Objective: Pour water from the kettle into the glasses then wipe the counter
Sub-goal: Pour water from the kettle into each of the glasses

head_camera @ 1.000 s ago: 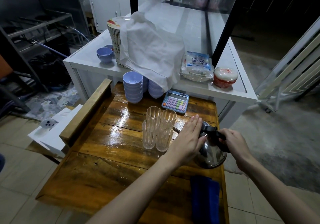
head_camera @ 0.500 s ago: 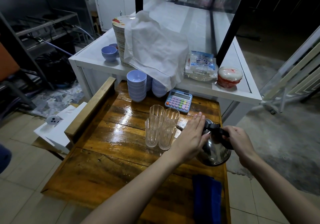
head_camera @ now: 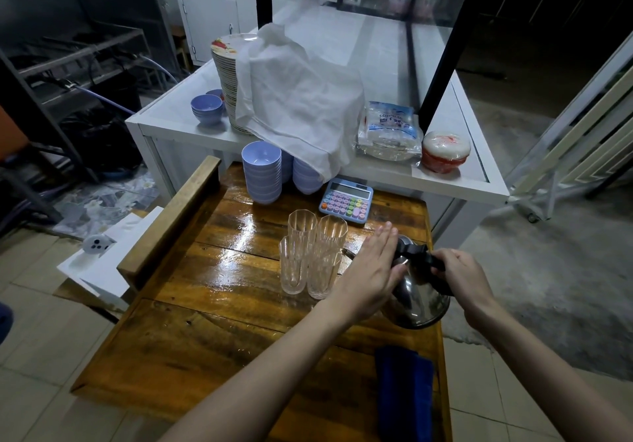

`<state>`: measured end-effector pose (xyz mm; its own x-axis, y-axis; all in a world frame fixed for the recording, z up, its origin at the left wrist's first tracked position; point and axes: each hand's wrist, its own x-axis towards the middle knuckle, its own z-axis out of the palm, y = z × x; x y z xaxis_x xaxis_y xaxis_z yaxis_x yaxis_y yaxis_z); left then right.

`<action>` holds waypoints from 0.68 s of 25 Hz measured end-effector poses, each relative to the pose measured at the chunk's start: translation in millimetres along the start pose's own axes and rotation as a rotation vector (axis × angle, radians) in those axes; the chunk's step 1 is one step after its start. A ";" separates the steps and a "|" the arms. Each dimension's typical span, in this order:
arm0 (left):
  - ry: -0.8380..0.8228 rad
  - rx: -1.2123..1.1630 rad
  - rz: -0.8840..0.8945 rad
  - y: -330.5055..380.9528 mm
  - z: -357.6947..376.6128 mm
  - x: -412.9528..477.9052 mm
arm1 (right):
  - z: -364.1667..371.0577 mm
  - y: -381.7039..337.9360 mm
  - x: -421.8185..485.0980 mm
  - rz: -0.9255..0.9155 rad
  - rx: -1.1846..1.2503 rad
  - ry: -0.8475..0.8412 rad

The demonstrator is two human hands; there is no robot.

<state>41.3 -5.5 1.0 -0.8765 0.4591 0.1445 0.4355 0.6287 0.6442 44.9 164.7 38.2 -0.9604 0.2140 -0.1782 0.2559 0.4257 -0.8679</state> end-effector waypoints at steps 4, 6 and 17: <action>0.001 0.009 0.006 -1.4 -0.8 1.6 | 0.5 0.3 2.4 -0.009 -0.002 0.002; -0.005 0.010 -0.001 -1.9 -1.3 2.3 | 0.7 0.9 4.0 -0.014 -0.005 -0.002; -0.005 -0.006 -0.004 -2.9 0.5 4.0 | -0.3 -0.1 7.3 -0.037 -0.043 0.009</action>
<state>36.6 -5.2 -0.7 -0.8773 0.4596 0.1382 0.4307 0.6269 0.6492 37.9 166.5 37.2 -0.9683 0.2054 -0.1418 0.2249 0.4713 -0.8528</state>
